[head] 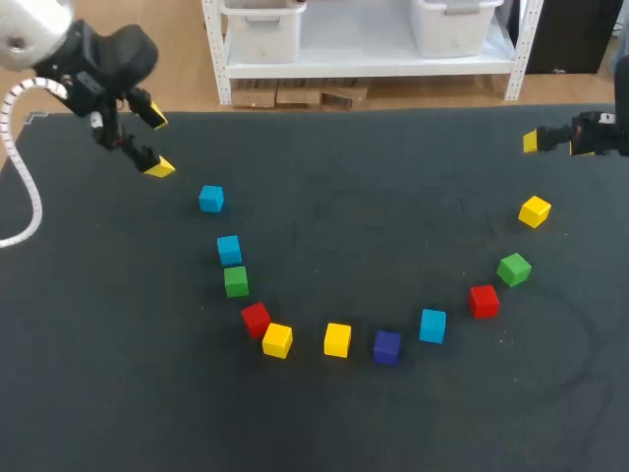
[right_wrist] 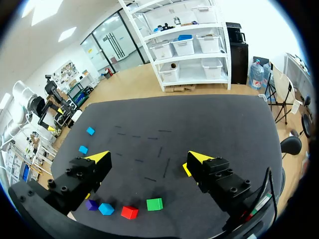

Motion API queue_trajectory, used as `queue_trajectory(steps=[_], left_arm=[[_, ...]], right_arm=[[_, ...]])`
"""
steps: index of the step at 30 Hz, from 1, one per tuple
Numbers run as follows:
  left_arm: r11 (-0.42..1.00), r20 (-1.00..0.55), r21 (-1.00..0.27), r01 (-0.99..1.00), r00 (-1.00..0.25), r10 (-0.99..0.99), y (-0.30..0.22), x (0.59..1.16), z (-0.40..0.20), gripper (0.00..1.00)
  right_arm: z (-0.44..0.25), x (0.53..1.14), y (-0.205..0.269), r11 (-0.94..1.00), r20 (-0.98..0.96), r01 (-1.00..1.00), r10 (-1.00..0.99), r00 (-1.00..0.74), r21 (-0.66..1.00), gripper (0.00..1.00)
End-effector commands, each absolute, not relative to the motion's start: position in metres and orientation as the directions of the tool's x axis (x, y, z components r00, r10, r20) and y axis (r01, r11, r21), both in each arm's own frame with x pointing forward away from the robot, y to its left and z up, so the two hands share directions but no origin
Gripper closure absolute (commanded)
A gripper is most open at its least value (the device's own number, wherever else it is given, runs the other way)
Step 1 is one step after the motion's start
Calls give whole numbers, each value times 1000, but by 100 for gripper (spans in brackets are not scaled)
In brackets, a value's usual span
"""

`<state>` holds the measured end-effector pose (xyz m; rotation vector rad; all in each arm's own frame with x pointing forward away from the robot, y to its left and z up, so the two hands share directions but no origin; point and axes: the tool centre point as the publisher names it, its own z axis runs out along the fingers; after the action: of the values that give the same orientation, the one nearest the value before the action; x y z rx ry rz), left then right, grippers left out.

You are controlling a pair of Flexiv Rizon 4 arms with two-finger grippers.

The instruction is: Place the blue cubes, place green cubes on the blue cubes, place the yellow cubes on the green cubes, then place the red cubes on the yellow cubes, and place purple cube on the red cubes.

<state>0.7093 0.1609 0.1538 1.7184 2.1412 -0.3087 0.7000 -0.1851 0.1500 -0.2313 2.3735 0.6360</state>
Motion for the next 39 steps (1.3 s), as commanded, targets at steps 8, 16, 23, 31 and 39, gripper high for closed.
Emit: queue_trajectory(steps=[8, 16, 23, 31, 39], left_arm=[[235, -305, 33, 971, -214, 928, 141, 714, 111, 0], [220, -304, 67, 973, -191, 933, 132, 705, 91, 0], [262, -277, 73, 962, -233, 932, 125, 701, 72, 0], [220, -223, 42, 975, -206, 953, 118, 693, 50, 0], [190, -195, 3, 982, -186, 963, 117, 691, 35, 0]], right_arm=[[150, 700, -185, 866, -643, -321, 0, -766, 383, 0], [150, 700, -185, 866, -643, -321, 0, -766, 383, 0], [150, 700, -185, 866, -643, -321, 0, -766, 383, 0], [150, 700, -185, 866, -643, -321, 0, -766, 383, 0], [150, 700, -185, 866, -643, -321, 0, -766, 383, 0]])
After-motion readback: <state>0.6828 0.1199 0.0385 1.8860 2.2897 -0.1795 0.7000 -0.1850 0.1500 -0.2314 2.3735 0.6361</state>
